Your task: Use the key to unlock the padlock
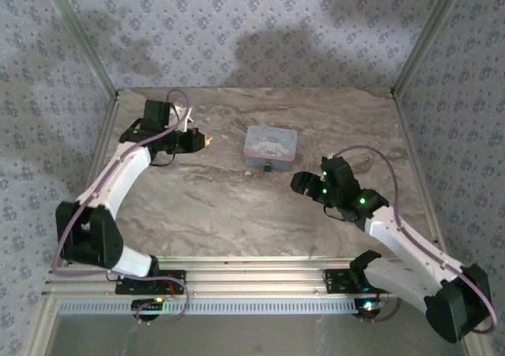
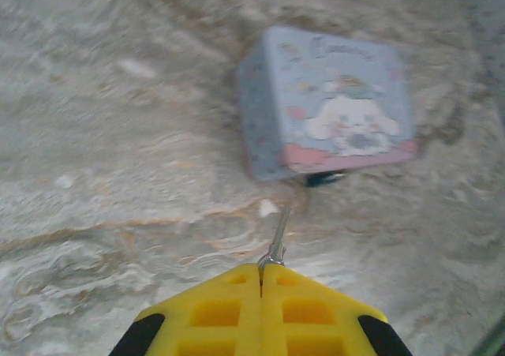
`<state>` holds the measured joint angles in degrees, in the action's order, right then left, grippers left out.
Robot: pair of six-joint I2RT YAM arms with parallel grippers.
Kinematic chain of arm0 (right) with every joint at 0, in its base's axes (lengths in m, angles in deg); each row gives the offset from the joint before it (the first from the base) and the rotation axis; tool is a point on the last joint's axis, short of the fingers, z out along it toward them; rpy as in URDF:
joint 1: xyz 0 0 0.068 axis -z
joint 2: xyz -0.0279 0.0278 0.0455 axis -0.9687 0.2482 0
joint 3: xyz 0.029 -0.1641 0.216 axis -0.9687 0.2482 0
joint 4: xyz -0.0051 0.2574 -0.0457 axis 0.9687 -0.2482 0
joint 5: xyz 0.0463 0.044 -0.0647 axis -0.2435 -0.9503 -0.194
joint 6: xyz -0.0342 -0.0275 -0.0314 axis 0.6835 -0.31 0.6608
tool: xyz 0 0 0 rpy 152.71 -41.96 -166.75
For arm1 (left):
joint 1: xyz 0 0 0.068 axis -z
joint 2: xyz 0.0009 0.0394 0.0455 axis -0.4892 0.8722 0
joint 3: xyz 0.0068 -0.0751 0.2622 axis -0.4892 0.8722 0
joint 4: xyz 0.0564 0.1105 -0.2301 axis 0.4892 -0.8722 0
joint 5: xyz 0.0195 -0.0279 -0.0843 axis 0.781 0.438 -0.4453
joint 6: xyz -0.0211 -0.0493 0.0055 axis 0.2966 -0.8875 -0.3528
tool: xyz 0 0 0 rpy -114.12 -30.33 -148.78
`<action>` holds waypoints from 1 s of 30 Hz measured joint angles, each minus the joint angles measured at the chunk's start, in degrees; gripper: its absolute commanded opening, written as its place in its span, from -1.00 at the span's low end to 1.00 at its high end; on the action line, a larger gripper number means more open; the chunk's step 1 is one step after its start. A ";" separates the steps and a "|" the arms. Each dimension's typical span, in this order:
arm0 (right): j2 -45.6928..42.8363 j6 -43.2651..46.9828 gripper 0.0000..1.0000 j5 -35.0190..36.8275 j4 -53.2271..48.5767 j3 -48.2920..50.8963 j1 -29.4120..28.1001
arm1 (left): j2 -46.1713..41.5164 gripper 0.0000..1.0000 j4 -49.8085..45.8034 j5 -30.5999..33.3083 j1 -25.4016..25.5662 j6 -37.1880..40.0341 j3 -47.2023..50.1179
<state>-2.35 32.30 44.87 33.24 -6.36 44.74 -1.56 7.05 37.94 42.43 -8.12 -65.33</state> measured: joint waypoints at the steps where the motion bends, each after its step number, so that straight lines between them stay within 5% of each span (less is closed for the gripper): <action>1: -1.66 -0.04 0.54 -0.42 0.81 0.81 0.00 | -1.97 -1.00 0.22 -0.35 0.83 0.74 0.26; 7: -6.64 -0.24 0.50 -3.54 5.73 2.14 0.00 | -10.75 -1.00 3.41 0.61 8.24 5.49 3.21; 15: -1.79 0.44 0.38 -11.58 12.46 -2.67 -0.57 | -16.09 -1.00 11.89 5.38 15.13 6.69 8.96; 30: 14.38 3.23 0.30 -21.42 18.18 -17.51 -7.96 | -23.98 -1.00 33.24 4.42 16.87 -16.28 29.88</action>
<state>12.03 35.53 23.45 51.42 -23.87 36.78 -25.54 40.29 42.35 59.31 -24.40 -35.45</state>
